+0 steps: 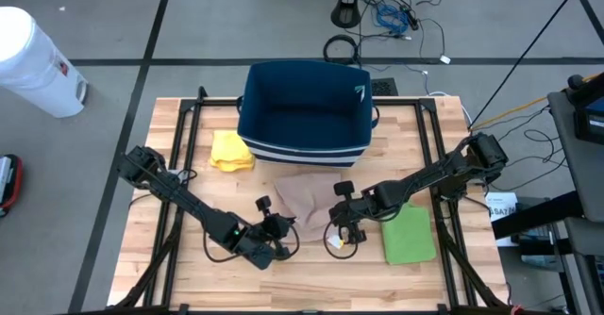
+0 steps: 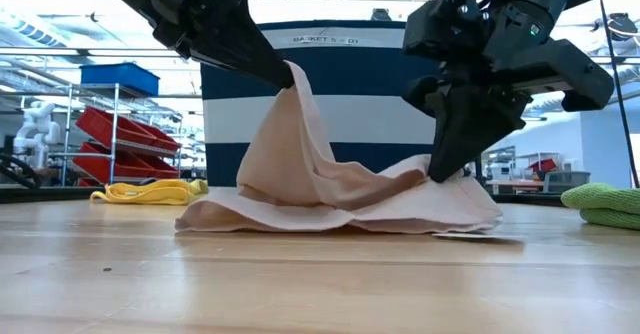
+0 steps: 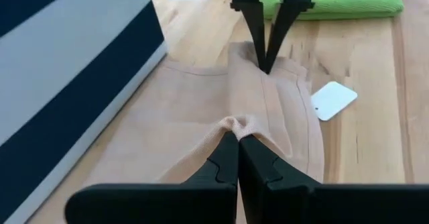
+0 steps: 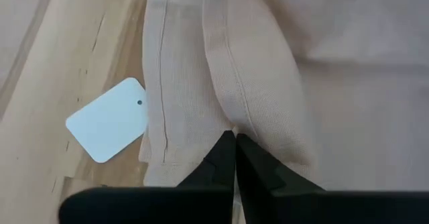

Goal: Fold towel
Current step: Fold the light pink towel

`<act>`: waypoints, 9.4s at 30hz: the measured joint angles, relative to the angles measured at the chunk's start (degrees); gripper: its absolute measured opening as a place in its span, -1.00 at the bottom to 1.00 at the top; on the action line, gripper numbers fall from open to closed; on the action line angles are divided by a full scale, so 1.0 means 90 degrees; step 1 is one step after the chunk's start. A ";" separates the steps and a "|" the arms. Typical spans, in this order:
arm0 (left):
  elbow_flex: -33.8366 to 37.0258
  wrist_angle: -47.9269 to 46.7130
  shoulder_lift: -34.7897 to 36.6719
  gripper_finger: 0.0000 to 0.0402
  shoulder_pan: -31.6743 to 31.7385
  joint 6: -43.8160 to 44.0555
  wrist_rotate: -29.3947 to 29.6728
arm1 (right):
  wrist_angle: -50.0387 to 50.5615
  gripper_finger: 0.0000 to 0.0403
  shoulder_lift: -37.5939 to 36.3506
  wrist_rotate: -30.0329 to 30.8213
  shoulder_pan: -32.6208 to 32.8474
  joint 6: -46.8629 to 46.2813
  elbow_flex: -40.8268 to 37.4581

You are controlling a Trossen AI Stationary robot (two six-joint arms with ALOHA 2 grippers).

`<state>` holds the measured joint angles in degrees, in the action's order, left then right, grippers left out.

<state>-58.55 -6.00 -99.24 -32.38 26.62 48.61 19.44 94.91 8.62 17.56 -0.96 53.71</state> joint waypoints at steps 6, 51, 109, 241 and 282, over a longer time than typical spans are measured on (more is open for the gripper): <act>0.0001 -0.0174 0.0000 -0.91 0.0000 0.0009 -0.0309 | 0.0033 -1.00 -0.0002 0.0003 0.0061 -0.0076 0.0000; -0.0041 -0.0354 -0.0631 -0.43 0.0314 -0.0300 -0.2909 | 0.0056 -1.00 -0.0007 0.0009 0.0107 -0.0159 0.0010; -0.0038 0.0132 -0.1616 -0.44 0.0566 0.0063 -0.3336 | -0.0200 -0.89 -0.0568 -0.1471 0.0516 -0.0291 0.0012; -0.0033 0.0571 -0.1008 -0.44 0.0894 -0.0237 -0.3061 | -0.2833 -1.00 0.0470 0.2781 0.1938 0.1438 0.0001; -0.0031 0.2899 -0.1013 -0.44 0.1584 -0.1516 -0.2964 | -0.3575 -1.00 -0.0310 0.0755 0.1123 0.4200 0.0386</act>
<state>-58.84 20.09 -108.36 -18.13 12.97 21.93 -12.74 92.12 15.41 27.67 36.84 57.19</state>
